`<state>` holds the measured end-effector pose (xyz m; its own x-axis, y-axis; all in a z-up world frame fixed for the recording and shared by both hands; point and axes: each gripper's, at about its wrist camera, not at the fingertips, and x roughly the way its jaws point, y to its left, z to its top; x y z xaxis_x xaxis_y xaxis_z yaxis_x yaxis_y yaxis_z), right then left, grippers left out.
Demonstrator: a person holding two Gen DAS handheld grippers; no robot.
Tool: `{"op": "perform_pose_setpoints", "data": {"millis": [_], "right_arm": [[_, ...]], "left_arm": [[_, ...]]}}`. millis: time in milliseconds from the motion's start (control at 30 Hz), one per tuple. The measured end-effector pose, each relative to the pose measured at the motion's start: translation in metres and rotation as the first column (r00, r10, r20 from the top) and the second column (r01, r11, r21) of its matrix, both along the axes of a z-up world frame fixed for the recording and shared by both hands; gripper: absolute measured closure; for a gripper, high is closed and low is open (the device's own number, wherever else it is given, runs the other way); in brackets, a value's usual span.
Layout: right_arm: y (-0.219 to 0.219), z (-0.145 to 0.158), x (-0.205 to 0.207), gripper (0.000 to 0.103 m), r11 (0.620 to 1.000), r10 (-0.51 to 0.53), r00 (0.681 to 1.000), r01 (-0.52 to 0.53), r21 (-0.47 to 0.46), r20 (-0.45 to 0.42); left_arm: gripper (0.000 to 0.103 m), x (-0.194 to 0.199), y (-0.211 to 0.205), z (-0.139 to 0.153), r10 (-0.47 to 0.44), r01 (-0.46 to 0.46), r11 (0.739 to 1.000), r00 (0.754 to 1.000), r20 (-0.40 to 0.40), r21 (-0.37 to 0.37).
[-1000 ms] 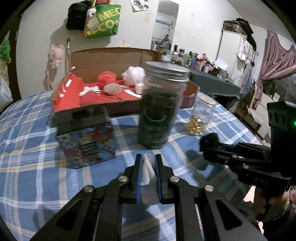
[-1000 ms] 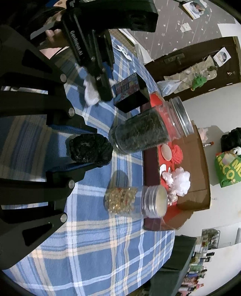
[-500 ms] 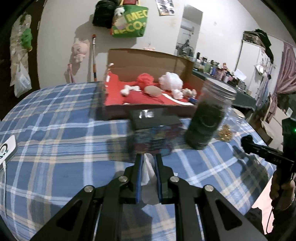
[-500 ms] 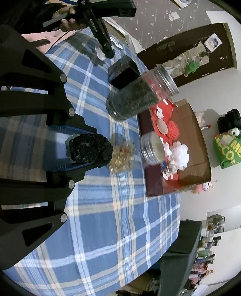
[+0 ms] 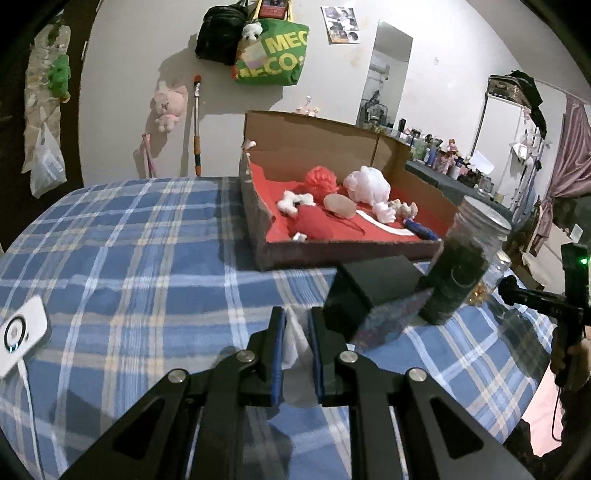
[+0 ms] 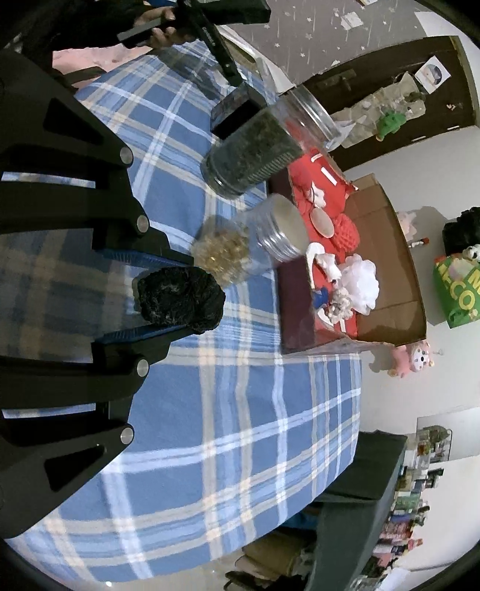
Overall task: Organize soft objects
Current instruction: 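Lift and carry the black ball and white tissue over the box with both tools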
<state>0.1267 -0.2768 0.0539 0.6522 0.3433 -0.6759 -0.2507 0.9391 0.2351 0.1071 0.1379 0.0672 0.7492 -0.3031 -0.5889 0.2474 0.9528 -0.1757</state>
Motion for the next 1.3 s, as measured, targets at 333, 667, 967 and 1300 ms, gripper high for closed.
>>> {"op": "perform_pose_setpoints", "data": {"millis": [333, 667, 967, 1300], "right_arm": [[-0.006, 0.011, 0.042, 0.075, 0.996, 0.089, 0.996, -0.090, -0.028, -0.014], [0.000, 0.030, 0.074, 0.075, 0.983, 0.179, 0.984, -0.180, -0.024, -0.007], [0.015, 0.047, 0.113, 0.075, 0.967, 0.256, 0.967, -0.256, 0.001, -0.019], [0.072, 0.048, 0.162, 0.075, 0.916, 0.400, 0.909, -0.400, 0.019, -0.114]], "left_arm": [[0.089, 0.038, 0.000, 0.009, -0.076, 0.076, 0.997, 0.997, -0.006, 0.033], [0.089, 0.068, -0.013, 0.037, -0.164, 0.163, 0.986, 0.986, 0.018, 0.045], [0.089, 0.107, -0.052, 0.055, -0.263, 0.263, 0.963, 0.965, -0.019, 0.065], [0.089, 0.160, -0.118, 0.060, -0.391, 0.403, 0.912, 0.911, -0.134, 0.078]]}}
